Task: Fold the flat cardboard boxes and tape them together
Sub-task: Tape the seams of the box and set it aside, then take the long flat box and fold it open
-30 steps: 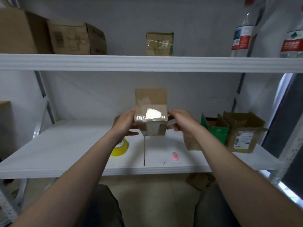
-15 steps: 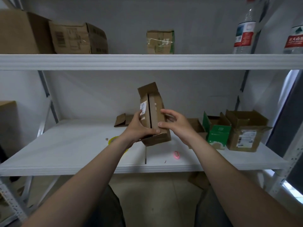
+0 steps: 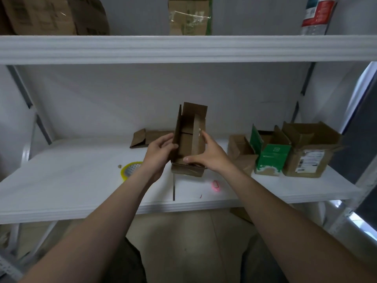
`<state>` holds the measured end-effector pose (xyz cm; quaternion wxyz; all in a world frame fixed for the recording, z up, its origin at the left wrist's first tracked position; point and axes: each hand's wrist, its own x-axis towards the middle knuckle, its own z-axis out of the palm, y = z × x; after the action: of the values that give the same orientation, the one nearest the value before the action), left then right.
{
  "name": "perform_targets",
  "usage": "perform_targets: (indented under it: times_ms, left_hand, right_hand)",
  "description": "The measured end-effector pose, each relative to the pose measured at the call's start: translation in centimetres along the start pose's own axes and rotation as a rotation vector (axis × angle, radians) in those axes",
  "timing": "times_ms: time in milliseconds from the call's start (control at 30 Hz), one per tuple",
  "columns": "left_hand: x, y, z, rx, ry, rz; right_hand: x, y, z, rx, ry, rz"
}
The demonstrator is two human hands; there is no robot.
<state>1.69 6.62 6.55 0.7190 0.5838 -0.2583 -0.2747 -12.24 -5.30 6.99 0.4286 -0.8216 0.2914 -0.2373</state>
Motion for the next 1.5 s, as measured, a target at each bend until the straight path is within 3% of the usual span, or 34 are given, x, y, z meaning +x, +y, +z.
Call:
perform_targets:
  times_ms: [133,233,333,500,567,700,833,967,1200,1367,1500]
  left_hand:
    - [1.4,-1.1,0.1,-0.002,-0.033,0.021]
    - [3.2,-0.8,-0.8,-0.055,-0.093,-0.01]
    - [4.8,-1.0,-0.7,0.011,-0.097,-0.069]
    - [6.7,-2.1,1.5,0.116,-0.017,-0.157]
    - [7.7,-2.6,1.8,0.086,-0.002,-0.191]
    - [9.4,-4.7,3.4,0.273,-0.042,-0.167]
    - [10.8,-6.2,6.6,0.375,-0.081,-0.147]
    - [12.2,-7.5,8.3,0.534,-0.041,-0.075]
    - [12.3,-8.4,8.5,0.629,-0.159,-0.075]
    - [11.0,-5.9,5.7,0.599,-0.159,-0.016]
    - [10.3,-4.2,1.7,0.798,-0.144,0.108]
  right_hand:
    - [1.8,0.5,0.2,0.062,-0.027,0.093]
    - [3.3,1.6,-1.0,0.054,0.102,0.262]
    - [4.1,2.3,-2.0,0.063,0.18,0.308]
    - [5.2,3.1,-4.0,0.004,0.231,0.282]
    - [5.8,4.3,-5.0,-0.134,0.237,0.248]
    - [7.3,6.8,-5.9,-0.542,0.23,0.18]
    - [8.5,7.9,-5.5,-0.745,0.155,0.183]
    - [9.7,9.8,-4.6,-0.81,0.091,0.146]
    - [10.0,9.5,-4.4,-0.801,0.031,0.154]
    - [9.1,7.3,-5.2,-0.897,0.021,0.06]
    - [8.7,5.0,-4.5,-0.896,0.045,-0.034]
